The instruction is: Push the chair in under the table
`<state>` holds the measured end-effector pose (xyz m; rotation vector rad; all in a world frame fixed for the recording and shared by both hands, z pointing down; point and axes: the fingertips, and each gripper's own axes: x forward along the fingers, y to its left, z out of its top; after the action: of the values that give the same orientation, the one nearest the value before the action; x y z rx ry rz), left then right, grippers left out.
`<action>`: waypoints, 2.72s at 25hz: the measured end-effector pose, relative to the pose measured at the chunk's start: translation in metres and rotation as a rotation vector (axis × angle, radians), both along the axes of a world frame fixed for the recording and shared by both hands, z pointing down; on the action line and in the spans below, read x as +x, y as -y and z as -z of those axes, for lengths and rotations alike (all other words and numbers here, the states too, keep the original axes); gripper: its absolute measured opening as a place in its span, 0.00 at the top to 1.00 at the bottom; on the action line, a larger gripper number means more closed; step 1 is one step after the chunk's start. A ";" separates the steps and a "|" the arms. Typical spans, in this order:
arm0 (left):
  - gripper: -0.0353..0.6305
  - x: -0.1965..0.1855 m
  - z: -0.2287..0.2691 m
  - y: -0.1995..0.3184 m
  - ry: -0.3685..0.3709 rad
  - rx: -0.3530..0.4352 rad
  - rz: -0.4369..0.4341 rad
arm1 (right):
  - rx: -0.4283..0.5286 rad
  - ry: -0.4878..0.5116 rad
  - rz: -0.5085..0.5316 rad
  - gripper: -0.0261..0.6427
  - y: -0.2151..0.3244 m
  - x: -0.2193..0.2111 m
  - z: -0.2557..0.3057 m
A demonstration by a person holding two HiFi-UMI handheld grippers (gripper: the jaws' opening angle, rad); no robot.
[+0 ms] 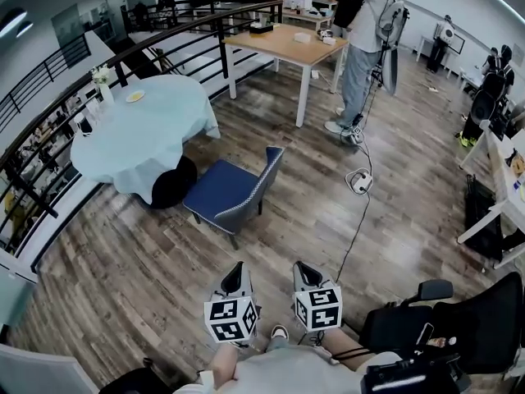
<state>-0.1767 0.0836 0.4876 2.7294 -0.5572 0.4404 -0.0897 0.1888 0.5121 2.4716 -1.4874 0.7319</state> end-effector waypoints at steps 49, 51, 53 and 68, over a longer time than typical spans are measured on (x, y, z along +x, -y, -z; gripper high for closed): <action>0.94 0.189 -0.026 0.101 0.029 -0.014 0.051 | -0.017 0.031 0.052 0.94 0.098 0.195 -0.022; 0.94 0.198 -0.024 0.110 0.032 -0.014 0.056 | -0.014 0.030 0.058 0.94 0.108 0.205 -0.019; 0.94 0.206 -0.024 0.120 0.036 -0.016 0.064 | -0.014 0.035 0.065 0.94 0.118 0.215 -0.019; 0.94 0.266 -0.024 0.196 0.036 -0.034 0.152 | -0.031 0.042 0.175 0.94 0.205 0.278 -0.018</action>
<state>0.0892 -0.1123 0.5118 2.6283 -0.7533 0.4566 0.1883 -0.0162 0.5302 2.2802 -1.6684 0.7716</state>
